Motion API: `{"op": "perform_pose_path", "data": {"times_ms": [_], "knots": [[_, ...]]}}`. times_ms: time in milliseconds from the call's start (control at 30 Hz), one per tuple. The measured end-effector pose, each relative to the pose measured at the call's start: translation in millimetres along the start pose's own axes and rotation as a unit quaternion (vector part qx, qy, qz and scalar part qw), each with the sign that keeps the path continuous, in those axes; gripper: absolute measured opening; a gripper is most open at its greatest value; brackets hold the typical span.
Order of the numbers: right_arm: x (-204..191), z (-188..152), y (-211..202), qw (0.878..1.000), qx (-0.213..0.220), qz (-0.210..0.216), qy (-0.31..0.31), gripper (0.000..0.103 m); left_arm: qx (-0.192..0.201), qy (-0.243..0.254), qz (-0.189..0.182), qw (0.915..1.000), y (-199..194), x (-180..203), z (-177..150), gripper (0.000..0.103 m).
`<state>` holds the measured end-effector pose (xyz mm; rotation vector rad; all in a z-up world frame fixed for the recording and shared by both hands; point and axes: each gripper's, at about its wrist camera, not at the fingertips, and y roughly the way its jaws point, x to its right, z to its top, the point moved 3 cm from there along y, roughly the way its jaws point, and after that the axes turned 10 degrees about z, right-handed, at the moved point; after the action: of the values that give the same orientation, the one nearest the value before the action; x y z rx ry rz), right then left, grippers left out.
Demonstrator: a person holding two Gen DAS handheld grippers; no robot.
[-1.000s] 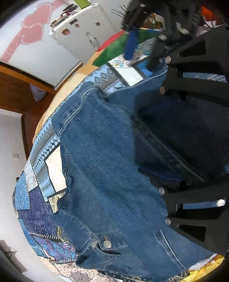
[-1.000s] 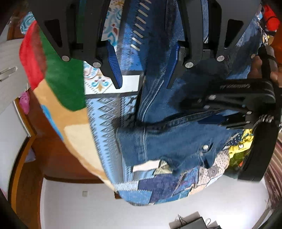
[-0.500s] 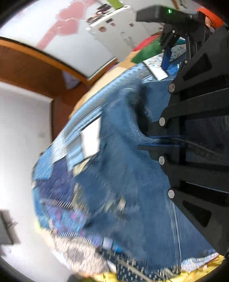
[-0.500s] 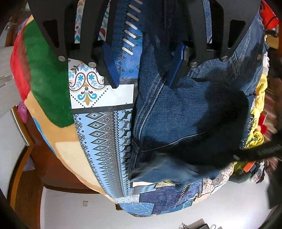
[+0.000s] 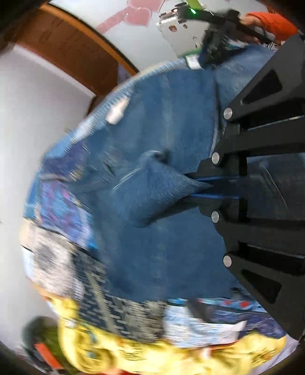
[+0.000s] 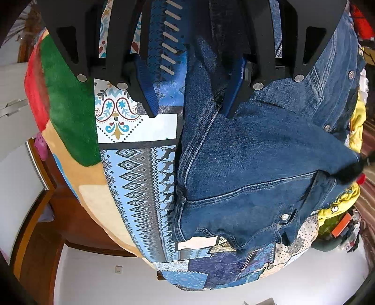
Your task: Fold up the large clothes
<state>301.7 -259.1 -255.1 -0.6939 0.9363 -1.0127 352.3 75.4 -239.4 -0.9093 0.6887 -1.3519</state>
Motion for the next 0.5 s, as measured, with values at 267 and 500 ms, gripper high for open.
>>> {"op": "perform_pose_path", "data": {"times_ms": [267,500], "knots": [[-5,-3,-1,1.0,-0.004,-0.025,-0.002,0.053,-0.019,-0.004,0.053,0.9984,19,-25,-47,0.042],[-11,2,-3,0.999,-0.014,-0.031,-0.005,0.054,-0.007,0.031,0.079,0.9964,2,-26,-42,0.05]]}}
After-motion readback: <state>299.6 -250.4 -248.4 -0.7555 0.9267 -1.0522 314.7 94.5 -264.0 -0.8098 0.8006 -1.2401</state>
